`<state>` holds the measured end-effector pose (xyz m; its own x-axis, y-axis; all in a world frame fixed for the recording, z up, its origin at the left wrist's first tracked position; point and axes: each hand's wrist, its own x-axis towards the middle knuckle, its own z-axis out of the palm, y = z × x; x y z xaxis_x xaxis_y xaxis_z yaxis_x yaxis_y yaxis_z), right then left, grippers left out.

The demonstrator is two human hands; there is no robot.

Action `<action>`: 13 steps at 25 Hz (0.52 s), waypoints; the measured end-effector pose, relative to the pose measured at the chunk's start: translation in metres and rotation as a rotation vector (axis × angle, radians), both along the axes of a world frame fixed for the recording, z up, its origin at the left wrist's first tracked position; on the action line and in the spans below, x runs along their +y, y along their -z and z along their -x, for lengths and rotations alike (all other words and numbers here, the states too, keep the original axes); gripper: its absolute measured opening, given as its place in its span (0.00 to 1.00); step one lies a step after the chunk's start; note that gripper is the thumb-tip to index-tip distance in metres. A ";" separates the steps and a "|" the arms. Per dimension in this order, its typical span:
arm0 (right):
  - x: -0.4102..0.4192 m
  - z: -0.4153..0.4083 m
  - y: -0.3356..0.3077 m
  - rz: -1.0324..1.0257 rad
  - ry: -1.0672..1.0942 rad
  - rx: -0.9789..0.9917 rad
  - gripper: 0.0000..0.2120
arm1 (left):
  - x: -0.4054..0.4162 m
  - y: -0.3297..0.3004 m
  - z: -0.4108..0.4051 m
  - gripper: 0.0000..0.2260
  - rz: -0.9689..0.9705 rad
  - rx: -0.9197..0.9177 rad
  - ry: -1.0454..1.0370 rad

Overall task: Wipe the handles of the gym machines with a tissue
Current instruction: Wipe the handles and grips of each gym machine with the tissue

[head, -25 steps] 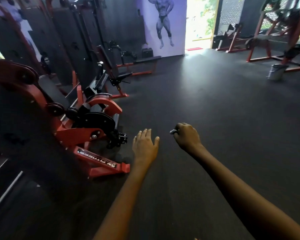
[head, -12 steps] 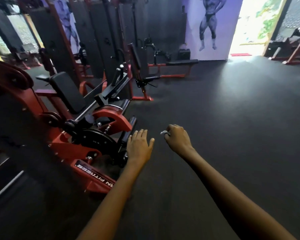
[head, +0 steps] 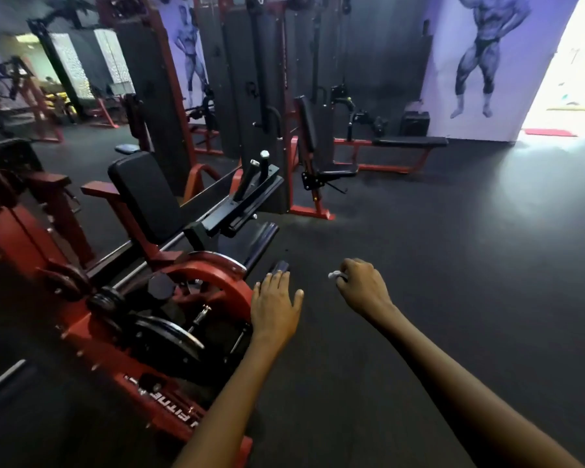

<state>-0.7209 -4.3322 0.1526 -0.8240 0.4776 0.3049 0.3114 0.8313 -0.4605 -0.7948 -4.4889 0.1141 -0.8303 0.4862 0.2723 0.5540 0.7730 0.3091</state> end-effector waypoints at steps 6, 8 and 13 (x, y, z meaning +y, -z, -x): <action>0.085 0.135 0.005 0.045 -0.074 0.007 0.09 | 0.078 0.007 0.113 0.24 -0.002 0.010 -0.063; 0.108 0.181 0.011 0.065 -0.122 0.012 0.08 | 0.097 0.015 0.151 0.24 -0.013 0.014 -0.106; 0.164 0.296 0.023 0.114 -0.281 0.014 0.08 | 0.145 0.031 0.239 0.25 0.006 -0.001 -0.248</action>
